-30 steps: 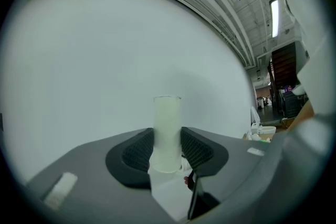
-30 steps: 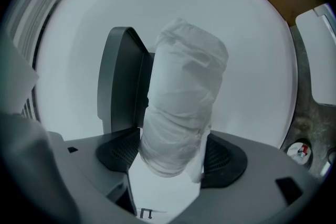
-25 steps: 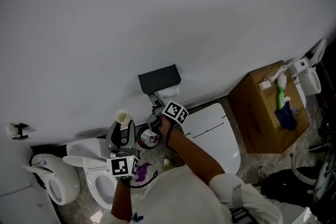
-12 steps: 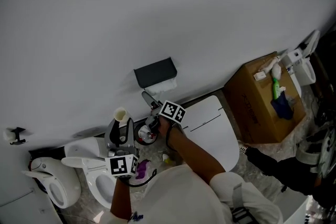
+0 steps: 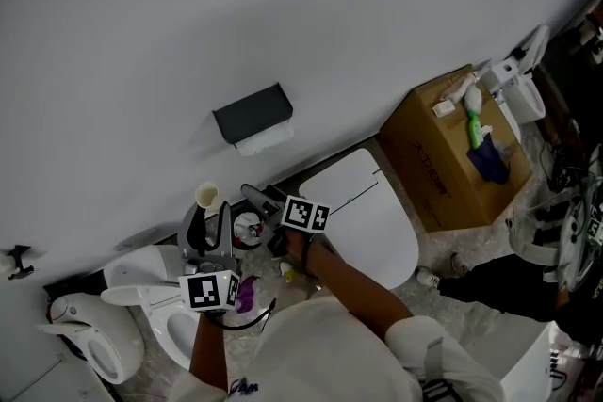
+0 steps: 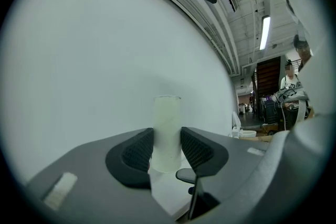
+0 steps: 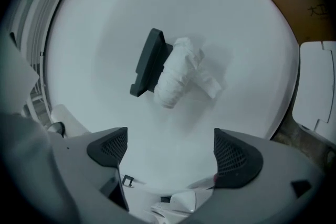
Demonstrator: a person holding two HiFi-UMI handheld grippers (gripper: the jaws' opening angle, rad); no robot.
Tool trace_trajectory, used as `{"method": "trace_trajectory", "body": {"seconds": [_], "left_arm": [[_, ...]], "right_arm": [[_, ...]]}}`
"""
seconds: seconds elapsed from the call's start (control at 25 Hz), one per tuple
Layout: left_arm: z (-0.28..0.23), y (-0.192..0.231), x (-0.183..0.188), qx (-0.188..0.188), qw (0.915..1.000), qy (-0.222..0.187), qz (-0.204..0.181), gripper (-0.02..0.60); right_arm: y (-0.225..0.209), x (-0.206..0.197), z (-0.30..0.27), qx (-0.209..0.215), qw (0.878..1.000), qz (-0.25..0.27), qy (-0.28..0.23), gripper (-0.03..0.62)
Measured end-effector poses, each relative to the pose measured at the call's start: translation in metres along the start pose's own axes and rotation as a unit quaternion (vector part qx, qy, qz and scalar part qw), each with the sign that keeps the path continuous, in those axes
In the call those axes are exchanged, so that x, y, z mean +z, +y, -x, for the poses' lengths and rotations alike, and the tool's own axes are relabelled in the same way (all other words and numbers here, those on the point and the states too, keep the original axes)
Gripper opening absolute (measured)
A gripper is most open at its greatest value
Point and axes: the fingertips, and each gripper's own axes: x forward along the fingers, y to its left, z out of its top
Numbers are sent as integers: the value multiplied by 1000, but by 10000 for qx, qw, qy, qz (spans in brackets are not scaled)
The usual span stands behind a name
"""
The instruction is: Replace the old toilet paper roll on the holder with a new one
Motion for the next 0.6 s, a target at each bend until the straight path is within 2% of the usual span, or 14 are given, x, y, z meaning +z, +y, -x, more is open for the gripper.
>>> {"method": "trace_trajectory", "body": {"seconds": [0.16,0.32,0.44,0.6], "left_arm": [[5,-17,3,-81,10000,-18,-34,172],[18,-39,10,-73,9999,-27,-91,172],[28,-60,14,-27,9998,-58,-163,172],[45,-95,17,95,9997,-99,-207,172]], "right_arm": [[10,-1,47,80,9959,878,191,478],[32,10,111,159,9760,2166,183,384],[50,28,165,179,9478,3183,-14,295],[75,45,236,168,8951,4447,-260,198]]}}
